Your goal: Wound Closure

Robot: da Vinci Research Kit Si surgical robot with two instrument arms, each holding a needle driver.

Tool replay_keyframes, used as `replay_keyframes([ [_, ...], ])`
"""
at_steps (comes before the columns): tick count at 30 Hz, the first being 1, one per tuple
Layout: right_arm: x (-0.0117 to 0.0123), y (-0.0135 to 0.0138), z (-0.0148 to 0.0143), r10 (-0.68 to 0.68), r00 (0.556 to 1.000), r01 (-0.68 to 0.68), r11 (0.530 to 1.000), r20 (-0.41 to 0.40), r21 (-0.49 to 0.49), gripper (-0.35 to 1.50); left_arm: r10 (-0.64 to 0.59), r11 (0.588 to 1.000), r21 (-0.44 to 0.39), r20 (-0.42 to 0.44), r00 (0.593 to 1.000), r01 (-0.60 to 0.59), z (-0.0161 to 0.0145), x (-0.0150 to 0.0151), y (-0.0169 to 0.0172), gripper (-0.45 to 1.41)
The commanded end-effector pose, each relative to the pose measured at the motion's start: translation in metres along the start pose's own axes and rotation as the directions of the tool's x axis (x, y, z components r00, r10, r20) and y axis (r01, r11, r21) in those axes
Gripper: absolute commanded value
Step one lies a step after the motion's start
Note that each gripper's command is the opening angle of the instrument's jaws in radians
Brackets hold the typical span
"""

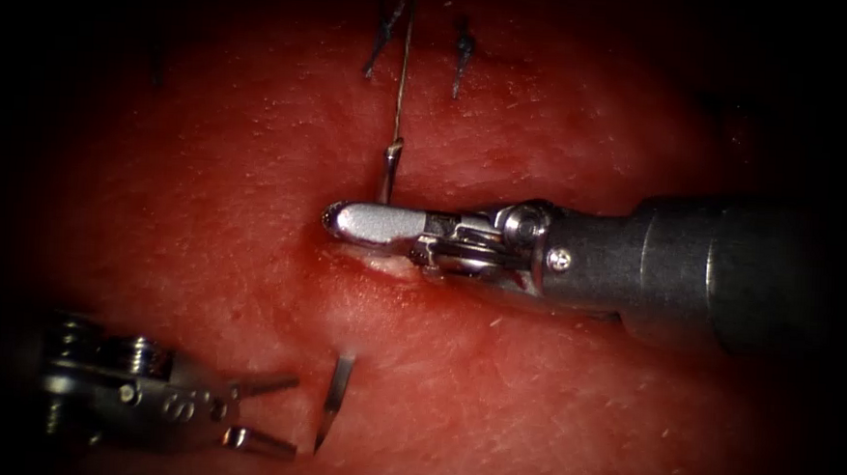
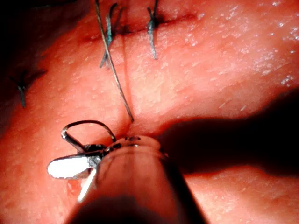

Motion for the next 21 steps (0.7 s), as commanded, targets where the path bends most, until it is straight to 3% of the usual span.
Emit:
replay_keyframes([
  [1, 0.0006, 0.0009, -0.0002, -0.017, 1.0, 0.017, 1.0, 0.003, -0.006, 0.93, 0.004, 1.0, -0.007, 0.03, 1.0, -0.004, 0.0005, -0.0001, -0.0003, 0.46],
  [5, 0.0016, 0.0008, -0.0018, -0.053, 0.998, 0.055, 0.998, 0.041, -0.039, 0.89, 0.128, 0.987, -0.119, 0.198, 0.972, -0.106, 0.0, -0.0017, 0.0009, 0.58],
  [10, 0.0017, 0.0004, -0.0022, -0.055, 0.997, 0.058, 0.997, 0.062, -0.052, 0.71, 0.166, 0.98, -0.144, 0.218, 0.962, -0.137, 0.0009, -0.0021, 0.0015, 0.56],
  [13, 0.0014, 0.0003, -0.0026, -0.055, 0.996, 0.058, 0.997, 0.065, -0.051, 0.42, 0.204, 0.973, -0.155, 0.259, 0.944, -0.168, 0.0017, -0.0026, 0.0019, 0.48],
  [21, 0.0019, 0.0002, -0.0052, -0.051, 0.995, 0.055, 0.997, 0.084, -0.045, 0.19, 0.265, 0.962, -0.161, 0.374, 0.889, -0.219, 0.0032, -0.0036, 0.0029, 0.36],
])
